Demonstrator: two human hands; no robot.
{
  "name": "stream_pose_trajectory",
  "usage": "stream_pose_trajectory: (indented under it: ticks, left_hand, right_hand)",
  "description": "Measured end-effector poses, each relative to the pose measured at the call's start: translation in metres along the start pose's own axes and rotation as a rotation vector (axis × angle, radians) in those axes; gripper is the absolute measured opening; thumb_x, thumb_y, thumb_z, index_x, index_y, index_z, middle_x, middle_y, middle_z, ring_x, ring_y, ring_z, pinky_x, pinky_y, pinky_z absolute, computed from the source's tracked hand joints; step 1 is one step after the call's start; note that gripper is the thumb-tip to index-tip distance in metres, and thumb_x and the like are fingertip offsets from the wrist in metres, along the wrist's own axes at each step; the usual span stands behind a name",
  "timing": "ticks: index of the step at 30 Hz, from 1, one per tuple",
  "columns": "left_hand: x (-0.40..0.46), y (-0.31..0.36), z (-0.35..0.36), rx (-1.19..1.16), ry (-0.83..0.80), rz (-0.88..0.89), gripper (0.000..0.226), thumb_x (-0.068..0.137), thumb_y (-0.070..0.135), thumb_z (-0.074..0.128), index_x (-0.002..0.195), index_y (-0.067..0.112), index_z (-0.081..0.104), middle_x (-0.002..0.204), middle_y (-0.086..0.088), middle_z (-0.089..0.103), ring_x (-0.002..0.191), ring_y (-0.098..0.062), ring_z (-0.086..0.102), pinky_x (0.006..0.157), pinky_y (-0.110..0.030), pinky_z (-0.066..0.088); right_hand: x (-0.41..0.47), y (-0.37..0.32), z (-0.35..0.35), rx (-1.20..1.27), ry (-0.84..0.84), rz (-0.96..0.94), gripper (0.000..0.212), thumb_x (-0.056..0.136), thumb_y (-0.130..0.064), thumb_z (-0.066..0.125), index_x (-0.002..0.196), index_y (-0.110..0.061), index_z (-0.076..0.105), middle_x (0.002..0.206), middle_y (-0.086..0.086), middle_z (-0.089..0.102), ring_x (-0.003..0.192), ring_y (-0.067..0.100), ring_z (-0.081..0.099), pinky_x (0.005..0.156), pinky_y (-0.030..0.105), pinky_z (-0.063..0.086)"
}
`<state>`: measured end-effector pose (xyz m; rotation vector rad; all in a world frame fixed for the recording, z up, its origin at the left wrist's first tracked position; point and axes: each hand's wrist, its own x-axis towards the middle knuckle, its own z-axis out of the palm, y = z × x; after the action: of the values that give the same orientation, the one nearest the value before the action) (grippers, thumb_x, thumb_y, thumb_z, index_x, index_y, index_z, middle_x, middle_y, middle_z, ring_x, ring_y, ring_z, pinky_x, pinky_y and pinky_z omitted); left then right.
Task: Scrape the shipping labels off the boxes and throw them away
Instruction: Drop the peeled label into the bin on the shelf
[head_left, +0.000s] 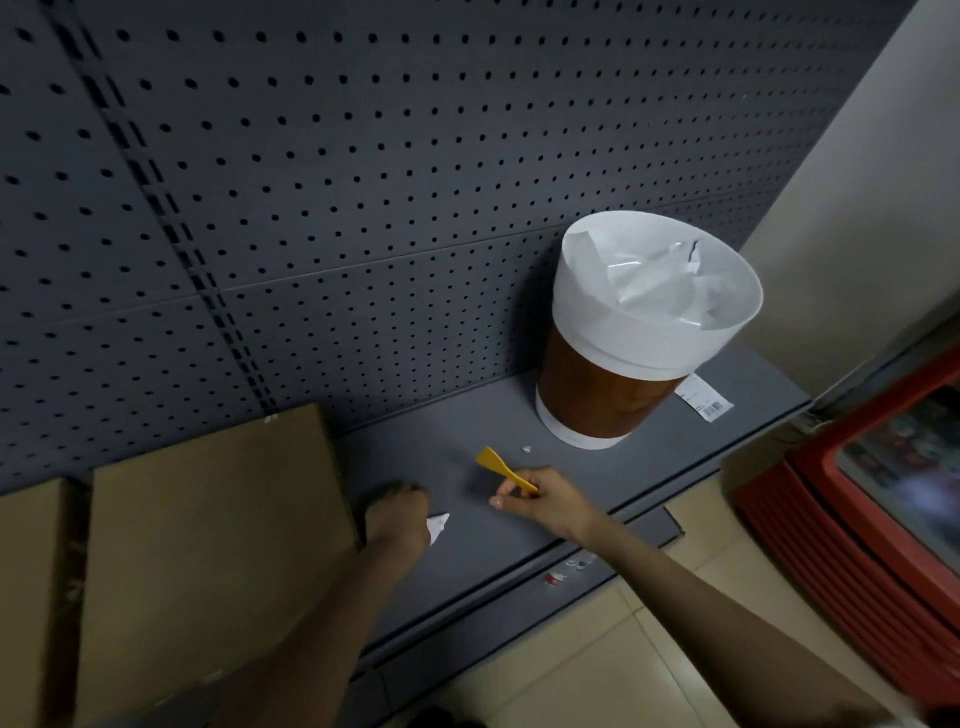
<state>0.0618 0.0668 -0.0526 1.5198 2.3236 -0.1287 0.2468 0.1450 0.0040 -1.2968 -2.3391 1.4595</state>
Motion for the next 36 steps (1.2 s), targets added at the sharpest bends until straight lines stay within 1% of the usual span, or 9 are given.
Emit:
stream_pose_trajectory:
  ticks: [2, 5, 9, 11, 13, 19, 24, 29, 36]
  left_hand:
    - [-0.002, 0.004, -0.005, 0.040, -0.029, 0.006, 0.050, 0.086, 0.055, 0.048, 0.098, 0.011, 0.067, 0.111, -0.008, 0.069, 0.101, -0.028, 0.065, 0.081, -0.033, 0.053]
    - [-0.005, 0.012, -0.029, -0.041, -0.013, 0.032, 0.047, 0.088, 0.052, 0.046, 0.084, 0.011, 0.068, 0.097, -0.009, 0.073, 0.090, -0.028, 0.068, 0.072, -0.031, 0.053]
    - [-0.002, 0.030, -0.096, -0.335, 0.098, 0.172, 0.010, 0.082, 0.034, 0.059, 0.082, 0.023, 0.061, 0.091, -0.002, 0.071, 0.085, -0.024, 0.067, 0.066, -0.029, 0.048]
    - [-0.004, 0.047, -0.134, -0.461, 0.165, 0.264, 0.013, 0.077, 0.030, 0.066, 0.087, 0.024, 0.060, 0.088, 0.002, 0.069, 0.080, -0.020, 0.065, 0.065, -0.029, 0.047]
    - [-0.011, 0.065, -0.169, -0.515, 0.228, 0.350, 0.017, 0.074, 0.030, 0.070, 0.087, 0.026, 0.060, 0.084, 0.008, 0.064, 0.077, -0.016, 0.063, 0.061, -0.027, 0.044]
    - [-0.020, 0.111, -0.243, -0.593, 0.412, 0.556, 0.020, 0.071, 0.032, 0.075, 0.082, 0.025, 0.059, 0.074, 0.011, 0.059, 0.070, -0.013, 0.056, 0.068, -0.034, 0.050]
    - [-0.022, 0.157, -0.287, -0.659, 0.418, 0.712, 0.025, 0.070, 0.031, 0.077, 0.086, 0.022, 0.061, 0.082, 0.006, 0.062, 0.076, -0.015, 0.057, 0.070, -0.033, 0.049]
    - [-0.003, 0.199, -0.299, -0.675, 0.417, 0.764, 0.026, 0.068, 0.033, 0.079, 0.086, 0.025, 0.061, 0.074, 0.013, 0.058, 0.072, -0.012, 0.058, 0.073, -0.035, 0.051]
    - [0.042, 0.222, -0.294, -0.698, 0.374, 0.752, 0.024, 0.079, 0.047, 0.065, 0.097, 0.030, 0.063, 0.092, 0.007, 0.067, 0.083, -0.012, 0.063, 0.079, -0.041, 0.055]
  right_hand:
    - [0.000, -0.001, -0.006, 0.010, 0.009, 0.001, 0.016, 0.085, -0.026, 0.069, 0.072, -0.032, 0.061, 0.072, -0.006, 0.059, 0.067, 0.004, 0.050, 0.071, 0.021, 0.042]
    - [-0.002, -0.009, -0.019, 0.013, 0.048, -0.016, 0.019, 0.084, -0.026, 0.070, 0.070, -0.033, 0.060, 0.065, -0.012, 0.054, 0.060, 0.000, 0.048, 0.067, 0.018, 0.040]
    - [-0.008, -0.031, -0.045, -0.014, 0.173, -0.053, 0.016, 0.085, -0.029, 0.068, 0.071, -0.030, 0.061, 0.065, -0.004, 0.056, 0.061, 0.003, 0.047, 0.064, 0.021, 0.040]
    - [-0.013, -0.045, -0.063, -0.023, 0.256, -0.067, 0.013, 0.086, -0.030, 0.067, 0.079, -0.019, 0.067, 0.072, 0.009, 0.064, 0.063, 0.007, 0.049, 0.065, 0.025, 0.043]
    - [-0.018, -0.058, -0.082, -0.032, 0.340, -0.106, 0.012, 0.086, -0.028, 0.066, 0.083, -0.017, 0.068, 0.078, 0.008, 0.067, 0.066, 0.008, 0.054, 0.070, 0.032, 0.048]
    - [-0.042, -0.097, -0.143, 0.027, 0.631, -0.248, 0.017, 0.085, -0.037, 0.066, 0.081, -0.020, 0.064, 0.071, -0.006, 0.063, 0.064, 0.005, 0.057, 0.067, 0.024, 0.047]
    - [-0.063, -0.114, -0.197, 0.080, 0.777, -0.316, 0.012, 0.083, -0.033, 0.070, 0.082, -0.030, 0.058, 0.072, -0.010, 0.064, 0.066, 0.004, 0.061, 0.069, 0.022, 0.048]
    - [-0.060, -0.103, -0.250, -0.048, 0.828, -0.243, 0.015, 0.082, -0.034, 0.070, 0.074, -0.030, 0.059, 0.072, -0.011, 0.061, 0.074, 0.012, 0.057, 0.072, 0.031, 0.045]
    - [-0.027, -0.088, -0.286, -0.179, 0.785, -0.163, 0.015, 0.085, -0.038, 0.066, 0.082, -0.024, 0.065, 0.076, -0.008, 0.065, 0.073, 0.013, 0.060, 0.067, 0.029, 0.045]
